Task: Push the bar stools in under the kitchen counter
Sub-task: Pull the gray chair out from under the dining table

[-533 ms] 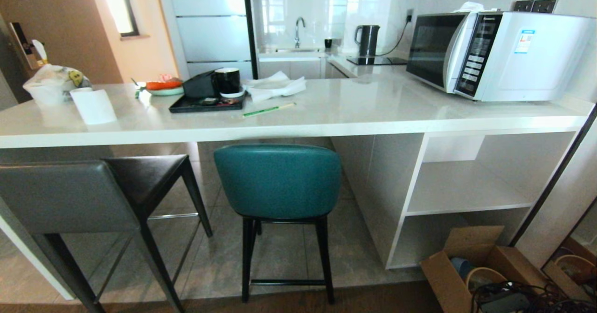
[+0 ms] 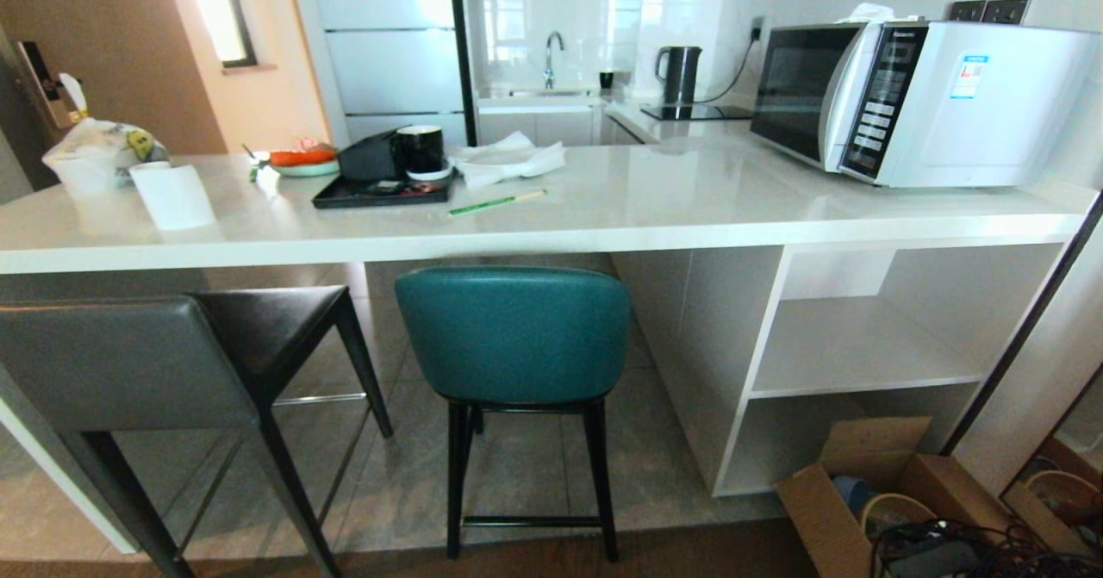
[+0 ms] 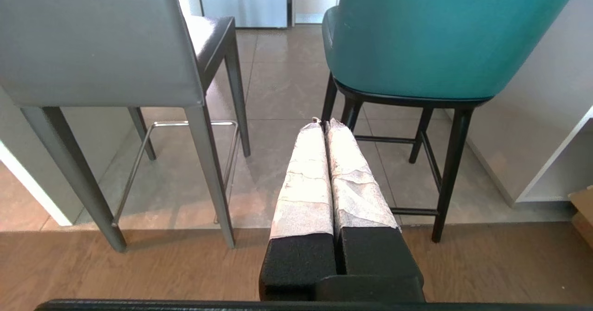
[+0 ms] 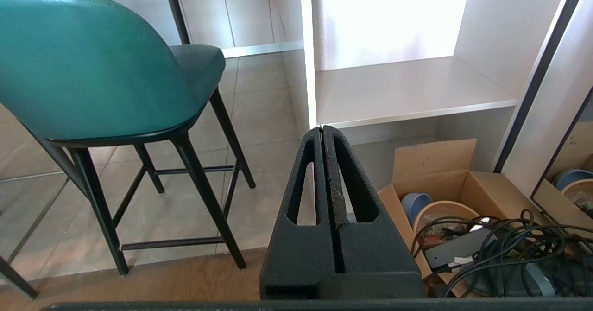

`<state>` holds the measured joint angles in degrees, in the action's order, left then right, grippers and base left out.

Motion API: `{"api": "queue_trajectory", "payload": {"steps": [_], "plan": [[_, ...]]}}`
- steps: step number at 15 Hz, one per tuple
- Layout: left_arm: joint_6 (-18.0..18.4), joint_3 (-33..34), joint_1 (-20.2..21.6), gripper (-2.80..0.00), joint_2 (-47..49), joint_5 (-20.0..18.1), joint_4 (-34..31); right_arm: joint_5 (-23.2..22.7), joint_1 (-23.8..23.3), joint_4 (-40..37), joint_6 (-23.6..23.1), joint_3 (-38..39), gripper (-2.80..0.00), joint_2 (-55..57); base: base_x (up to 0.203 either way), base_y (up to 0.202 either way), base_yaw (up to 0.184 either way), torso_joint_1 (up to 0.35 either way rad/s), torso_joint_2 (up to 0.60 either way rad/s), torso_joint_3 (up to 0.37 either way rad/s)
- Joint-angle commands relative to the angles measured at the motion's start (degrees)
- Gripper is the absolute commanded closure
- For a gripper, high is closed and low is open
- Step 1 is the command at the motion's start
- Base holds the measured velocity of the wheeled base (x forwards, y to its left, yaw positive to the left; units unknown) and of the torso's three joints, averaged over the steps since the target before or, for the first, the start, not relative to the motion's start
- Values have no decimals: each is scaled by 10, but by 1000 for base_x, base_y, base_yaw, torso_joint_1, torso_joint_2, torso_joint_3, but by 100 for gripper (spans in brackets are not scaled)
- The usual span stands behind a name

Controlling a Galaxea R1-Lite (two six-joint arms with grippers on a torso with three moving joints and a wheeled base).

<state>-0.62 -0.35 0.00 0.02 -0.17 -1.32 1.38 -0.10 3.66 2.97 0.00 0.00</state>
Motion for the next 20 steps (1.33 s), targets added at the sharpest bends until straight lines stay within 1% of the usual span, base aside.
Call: {"api": "queue_trajectory", "payload": {"steps": [1,9,13,20], "plan": [[0,0,0,0,-1,0,-1,0,0,1,0,13,0,0,0,0,0,0,0,0],[-1,0,0,0,-1,0,0,0,0,1,0,13,0,0,0,0,0,-8,22,12],[0,0,0,0,-1,0,-1,0,0,1,0,13,0,0,0,0,0,-154,391,231],[0,0,0,0,-1,0,-1,0,0,1,0,13,0,0,0,0,0,-155,455,297]]}}
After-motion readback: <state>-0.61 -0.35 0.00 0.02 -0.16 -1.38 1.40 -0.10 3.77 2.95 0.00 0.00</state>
